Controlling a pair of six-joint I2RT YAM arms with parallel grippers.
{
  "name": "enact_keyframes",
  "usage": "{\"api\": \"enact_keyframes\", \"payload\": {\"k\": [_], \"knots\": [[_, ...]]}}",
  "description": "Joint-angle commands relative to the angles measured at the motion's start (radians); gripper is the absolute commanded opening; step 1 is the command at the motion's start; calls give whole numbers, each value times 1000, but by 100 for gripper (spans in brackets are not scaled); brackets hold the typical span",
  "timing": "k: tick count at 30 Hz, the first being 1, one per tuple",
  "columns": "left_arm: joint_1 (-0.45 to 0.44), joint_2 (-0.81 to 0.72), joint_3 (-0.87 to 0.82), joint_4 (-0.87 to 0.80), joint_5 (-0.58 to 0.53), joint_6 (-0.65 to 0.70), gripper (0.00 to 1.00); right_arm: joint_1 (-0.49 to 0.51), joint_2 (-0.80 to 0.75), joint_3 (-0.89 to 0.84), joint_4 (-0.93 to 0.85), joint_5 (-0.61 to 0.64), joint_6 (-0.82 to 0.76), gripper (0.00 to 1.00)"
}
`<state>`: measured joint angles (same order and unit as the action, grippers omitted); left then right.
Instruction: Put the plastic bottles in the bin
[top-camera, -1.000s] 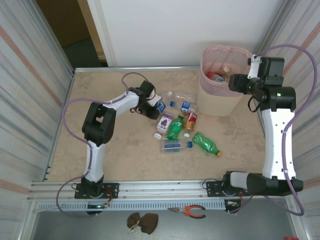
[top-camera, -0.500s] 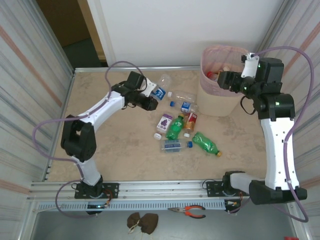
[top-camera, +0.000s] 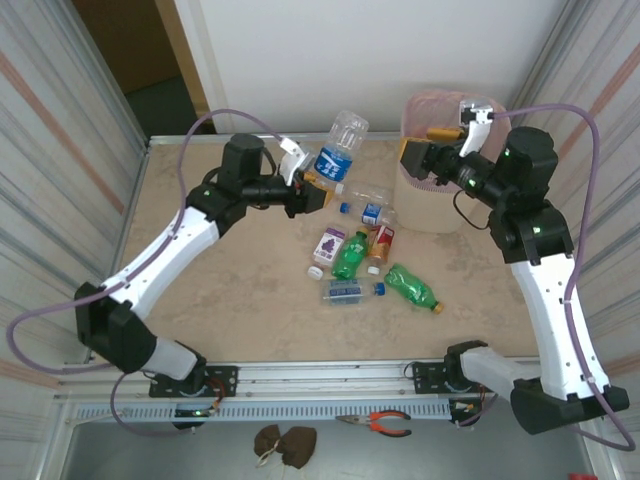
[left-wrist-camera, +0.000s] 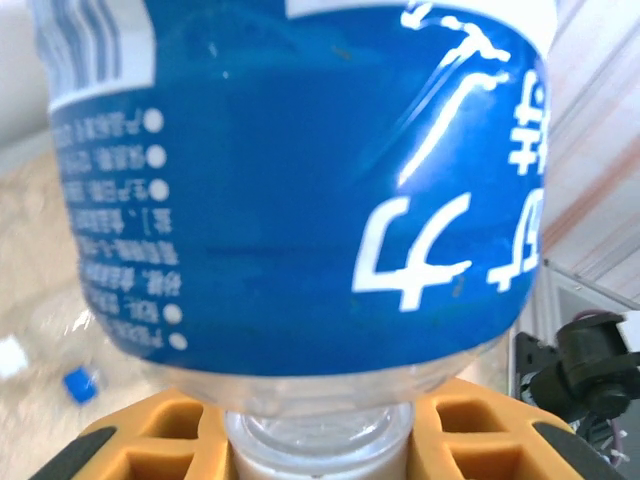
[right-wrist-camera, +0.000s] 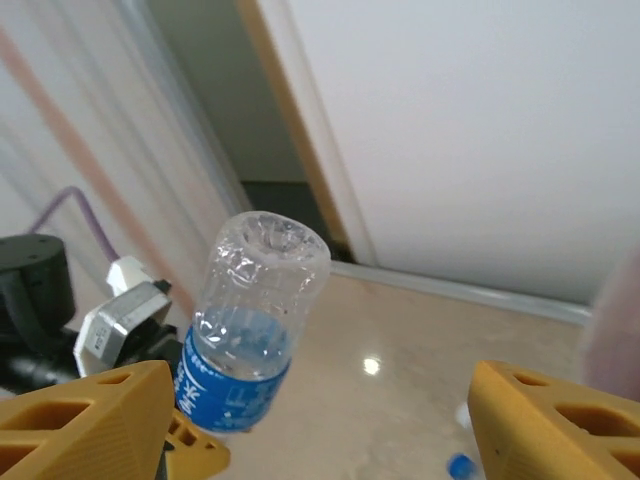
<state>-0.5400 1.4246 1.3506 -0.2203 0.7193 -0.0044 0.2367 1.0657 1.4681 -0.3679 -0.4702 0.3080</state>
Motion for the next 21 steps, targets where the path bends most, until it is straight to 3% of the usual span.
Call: {"api": "enact_keyframes", "payload": {"k": [1,8,12,21], "knots": [[-16,-64,-46,146,102,2,32,31,-42,-13,182,-89,28,81],[-59,-135,-88,295,225,-18,32,85,-55,-41,343,-186,87,91],[-94,-149,-68,297,244,0,32,118,-38,-22,373,-235,100,98],[-140,-142,-24,243,223,40,32,177,18,26,385,-316,105,99]]}}
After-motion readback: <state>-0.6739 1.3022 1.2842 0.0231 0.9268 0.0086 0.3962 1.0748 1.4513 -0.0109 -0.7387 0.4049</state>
